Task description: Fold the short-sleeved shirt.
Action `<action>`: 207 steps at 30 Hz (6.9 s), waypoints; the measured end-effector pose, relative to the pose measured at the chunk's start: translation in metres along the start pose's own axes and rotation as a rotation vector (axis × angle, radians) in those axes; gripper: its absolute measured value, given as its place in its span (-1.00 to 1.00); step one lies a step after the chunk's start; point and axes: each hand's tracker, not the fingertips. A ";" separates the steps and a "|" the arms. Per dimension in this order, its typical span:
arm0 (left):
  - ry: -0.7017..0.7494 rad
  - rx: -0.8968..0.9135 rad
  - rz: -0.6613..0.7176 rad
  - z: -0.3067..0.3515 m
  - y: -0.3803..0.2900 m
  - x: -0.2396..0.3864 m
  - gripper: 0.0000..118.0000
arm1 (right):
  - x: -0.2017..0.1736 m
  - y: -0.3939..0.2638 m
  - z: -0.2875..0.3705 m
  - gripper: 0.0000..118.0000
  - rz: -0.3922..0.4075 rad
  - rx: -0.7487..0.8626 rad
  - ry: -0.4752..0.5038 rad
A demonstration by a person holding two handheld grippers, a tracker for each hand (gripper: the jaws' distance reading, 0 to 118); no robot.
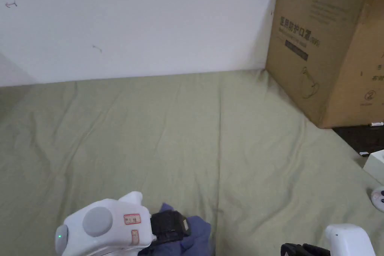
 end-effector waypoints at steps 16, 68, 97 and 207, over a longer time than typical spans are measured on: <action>0.219 0.110 -0.371 -0.004 -0.052 0.028 -1.00 | 0.026 0.010 0.003 -0.99 -0.120 0.017 0.010; 0.371 0.764 -0.320 0.227 -0.113 -0.014 -1.00 | -0.029 0.036 -0.151 -0.99 -0.286 -0.402 0.410; -0.408 -0.105 0.235 -0.010 -0.009 -0.162 -0.71 | 0.006 -0.011 -0.206 -0.99 -0.415 -0.500 0.399; 0.515 1.071 -0.463 0.236 -0.132 0.100 1.00 | -0.126 0.056 0.065 1.00 0.286 0.648 -0.179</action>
